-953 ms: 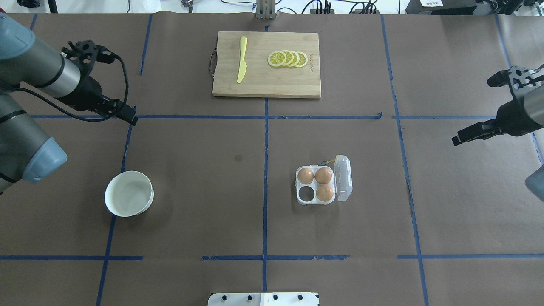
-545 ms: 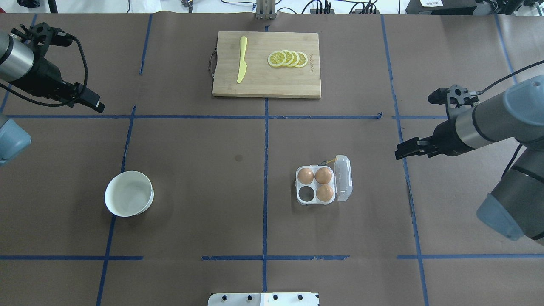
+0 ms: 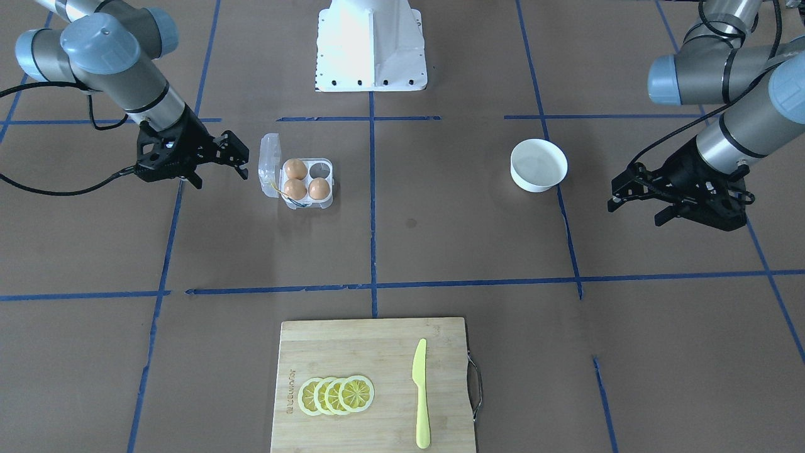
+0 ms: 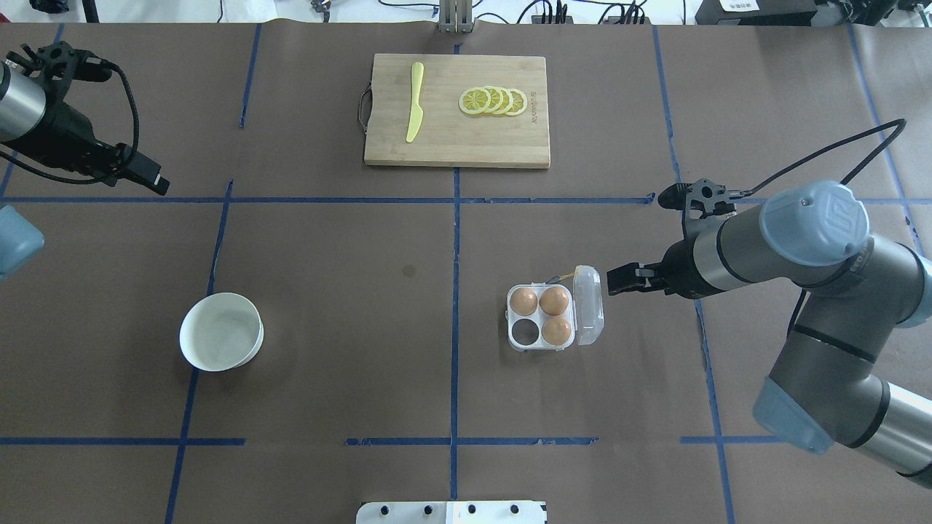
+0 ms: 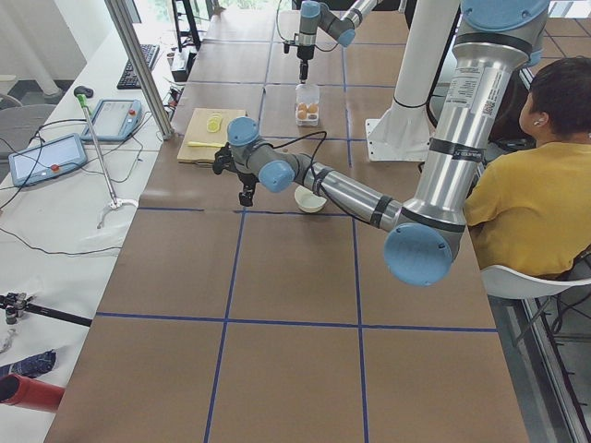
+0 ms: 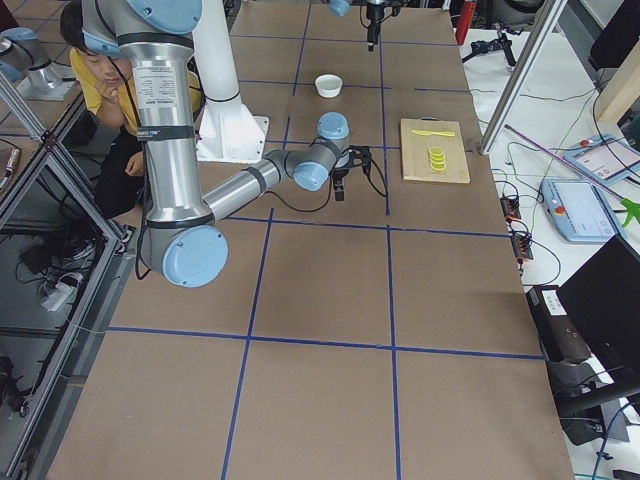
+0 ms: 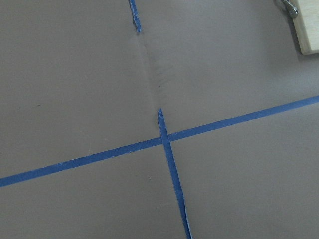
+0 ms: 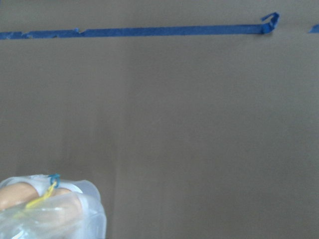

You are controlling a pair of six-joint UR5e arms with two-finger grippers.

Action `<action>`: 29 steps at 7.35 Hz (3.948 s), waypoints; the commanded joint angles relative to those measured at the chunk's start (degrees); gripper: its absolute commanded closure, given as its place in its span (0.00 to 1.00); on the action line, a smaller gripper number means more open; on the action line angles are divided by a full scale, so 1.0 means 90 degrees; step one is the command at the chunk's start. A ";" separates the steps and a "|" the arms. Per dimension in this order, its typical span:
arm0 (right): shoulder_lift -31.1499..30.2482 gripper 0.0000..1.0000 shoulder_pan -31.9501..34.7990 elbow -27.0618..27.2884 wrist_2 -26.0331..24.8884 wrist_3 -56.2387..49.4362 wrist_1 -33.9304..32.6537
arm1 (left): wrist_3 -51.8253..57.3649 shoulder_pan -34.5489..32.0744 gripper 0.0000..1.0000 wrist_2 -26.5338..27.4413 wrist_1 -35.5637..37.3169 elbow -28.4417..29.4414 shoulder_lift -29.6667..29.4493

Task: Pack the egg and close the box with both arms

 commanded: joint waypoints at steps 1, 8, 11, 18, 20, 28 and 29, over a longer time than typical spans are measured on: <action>0.0847 0.00 -0.0372 -0.0007 -0.0150 0.0510 -0.0722 | 0.0000 0.0004 0.05 0.0000 0.0001 0.0003 0.0003; 0.0815 0.00 0.0348 0.0042 0.0123 0.0123 -0.1354 | 0.0010 -0.0045 0.04 0.0000 -0.0018 0.0110 0.0032; 0.0054 0.00 0.1303 0.0003 0.0617 -0.1398 -0.1364 | 0.0994 -0.0551 0.02 -0.0010 -0.0028 0.0412 0.0305; -0.0378 0.00 0.3843 -0.1722 0.1927 -0.4331 -0.1325 | 0.2638 -0.1832 0.01 0.0000 -0.1386 0.0716 0.1942; -0.0378 0.00 0.4225 -0.2125 0.1959 -0.5295 -0.1334 | 0.2637 -0.1832 0.02 0.0009 -0.2155 0.0707 0.2530; -0.0485 0.00 0.4305 -0.2234 0.2027 -0.5417 -0.1266 | 0.2549 -0.1803 0.05 0.0029 -0.2264 0.0784 0.2513; -0.0485 0.00 0.4305 -0.2224 0.2017 -0.5417 -0.1227 | 0.2549 -0.1803 0.05 0.0019 -0.2264 0.0784 0.2493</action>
